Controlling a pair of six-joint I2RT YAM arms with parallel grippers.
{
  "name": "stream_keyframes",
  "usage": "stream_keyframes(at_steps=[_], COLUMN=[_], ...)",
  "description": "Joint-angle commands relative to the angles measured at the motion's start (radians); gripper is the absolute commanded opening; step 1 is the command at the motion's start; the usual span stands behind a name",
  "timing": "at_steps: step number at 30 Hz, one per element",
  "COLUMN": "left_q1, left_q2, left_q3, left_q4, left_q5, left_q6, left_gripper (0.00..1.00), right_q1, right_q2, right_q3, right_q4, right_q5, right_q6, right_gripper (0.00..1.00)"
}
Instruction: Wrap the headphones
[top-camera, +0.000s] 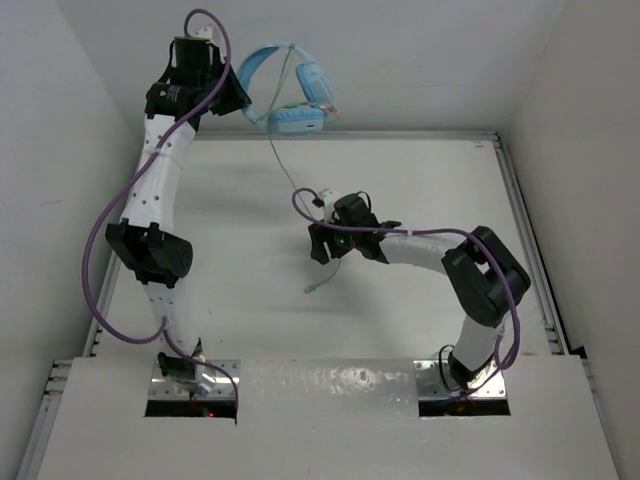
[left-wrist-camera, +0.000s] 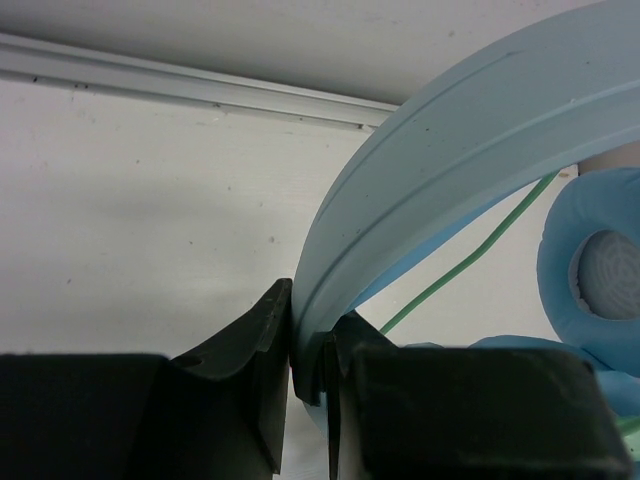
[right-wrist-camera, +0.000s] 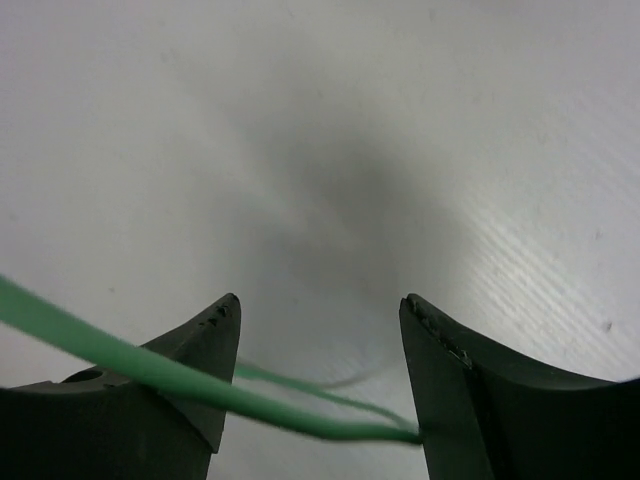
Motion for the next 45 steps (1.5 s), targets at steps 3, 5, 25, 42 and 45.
stream_keyframes(at_steps=[3,5,25,42,45], left_q1=[0.009,0.011,0.013,-0.072,-0.076], left_q2=[-0.025,-0.025,-0.042,-0.065,-0.069], left_q3=[0.068,0.066,-0.043,-0.236,-0.259], left_q4=[0.112,0.11,0.239,0.126,0.091], left_q5=[0.057,0.059,0.436,0.493,0.438], left_q6=[-0.033,-0.034,-0.152,0.148,0.26], left_gripper=[0.0,0.0,0.0,0.0,0.0], right_q1=[-0.023,-0.032,-0.08,-0.471,-0.529], right_q2=[-0.082,-0.1,0.082,0.196,0.175], right_q3=[-0.107,-0.151,0.04,0.414,0.454], right_q4=[0.038,0.065,0.212,0.008,-0.012], right_q5=[0.079,0.062,0.047,0.1,0.108], right_q6=[0.033,0.07,0.263,0.394,0.414], right_gripper=[0.62,0.53,0.0,0.0,0.0])
